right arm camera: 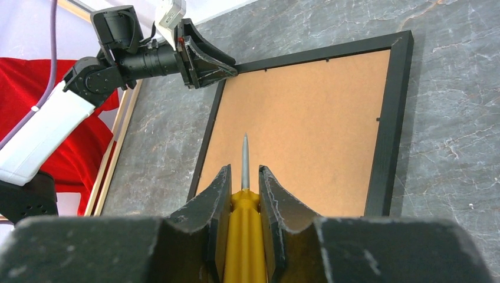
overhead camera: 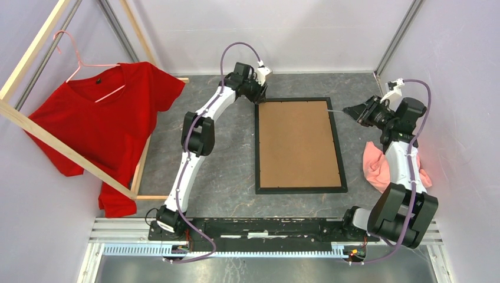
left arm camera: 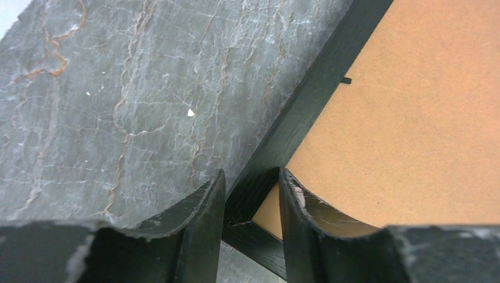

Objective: Take the photo out of the frame
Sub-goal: Adjust the photo frame at the center of the board.

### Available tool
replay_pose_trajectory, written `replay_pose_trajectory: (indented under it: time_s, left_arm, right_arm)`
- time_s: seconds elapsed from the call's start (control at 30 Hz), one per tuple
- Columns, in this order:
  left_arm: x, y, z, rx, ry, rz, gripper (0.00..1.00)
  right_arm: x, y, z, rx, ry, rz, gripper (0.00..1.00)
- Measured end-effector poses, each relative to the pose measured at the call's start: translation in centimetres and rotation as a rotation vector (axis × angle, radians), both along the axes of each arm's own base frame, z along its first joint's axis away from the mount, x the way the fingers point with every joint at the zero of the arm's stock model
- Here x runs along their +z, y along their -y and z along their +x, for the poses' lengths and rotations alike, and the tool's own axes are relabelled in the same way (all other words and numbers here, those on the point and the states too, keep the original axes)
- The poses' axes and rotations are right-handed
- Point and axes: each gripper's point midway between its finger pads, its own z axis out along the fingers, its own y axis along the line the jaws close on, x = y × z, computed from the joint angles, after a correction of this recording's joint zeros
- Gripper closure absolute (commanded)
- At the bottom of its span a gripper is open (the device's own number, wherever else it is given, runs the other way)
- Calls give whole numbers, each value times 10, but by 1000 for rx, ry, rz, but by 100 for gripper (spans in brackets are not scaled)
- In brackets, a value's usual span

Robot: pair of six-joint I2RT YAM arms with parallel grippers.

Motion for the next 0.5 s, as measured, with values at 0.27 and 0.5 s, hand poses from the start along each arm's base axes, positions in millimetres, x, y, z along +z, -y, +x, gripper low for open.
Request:
replay_pose_trajectory:
  time_s: [0.27,0.5]
  left_arm:
    - [0,-19,-2,103,-63,-48,68]
    - [0,-79,-2,314,-133,-16,72]
  right_arm:
    - [1,-1,-1,3,4,0,100]
    - [1,-1,-1,2,2,3,100]
